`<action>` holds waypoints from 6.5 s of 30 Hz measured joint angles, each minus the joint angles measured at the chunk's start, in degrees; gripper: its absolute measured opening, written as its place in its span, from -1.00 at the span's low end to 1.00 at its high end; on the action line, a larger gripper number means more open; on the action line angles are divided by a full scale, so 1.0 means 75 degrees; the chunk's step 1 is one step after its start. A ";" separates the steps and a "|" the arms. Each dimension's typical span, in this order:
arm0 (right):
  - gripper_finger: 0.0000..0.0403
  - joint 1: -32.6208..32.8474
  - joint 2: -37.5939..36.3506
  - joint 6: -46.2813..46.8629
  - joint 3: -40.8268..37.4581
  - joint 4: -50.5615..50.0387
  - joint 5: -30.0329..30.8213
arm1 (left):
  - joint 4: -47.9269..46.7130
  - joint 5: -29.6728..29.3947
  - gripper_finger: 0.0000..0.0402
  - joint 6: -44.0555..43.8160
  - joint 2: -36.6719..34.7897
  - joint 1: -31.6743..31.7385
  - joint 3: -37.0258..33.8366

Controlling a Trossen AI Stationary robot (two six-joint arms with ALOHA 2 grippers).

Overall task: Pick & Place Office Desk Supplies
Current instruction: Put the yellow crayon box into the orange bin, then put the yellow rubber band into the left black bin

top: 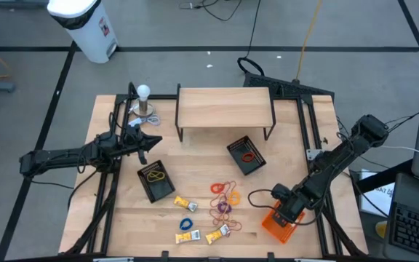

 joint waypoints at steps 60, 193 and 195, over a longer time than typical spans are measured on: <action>0.19 -0.0119 -0.0540 -0.0137 0.0000 0.1661 -0.0754 | -0.0058 0.0362 -0.95 -0.0140 0.0000 -0.0113 0.0000; -0.98 -0.5321 -0.8896 -1.2455 -0.6070 0.8499 0.1992 | -0.1318 -0.0295 -0.99 -0.0584 0.0610 -0.0489 0.0923; -0.98 -0.5321 -0.8897 -1.2571 -0.6075 0.8502 0.1999 | -0.1845 -0.0485 -0.99 -0.0305 0.1241 -0.0848 0.1522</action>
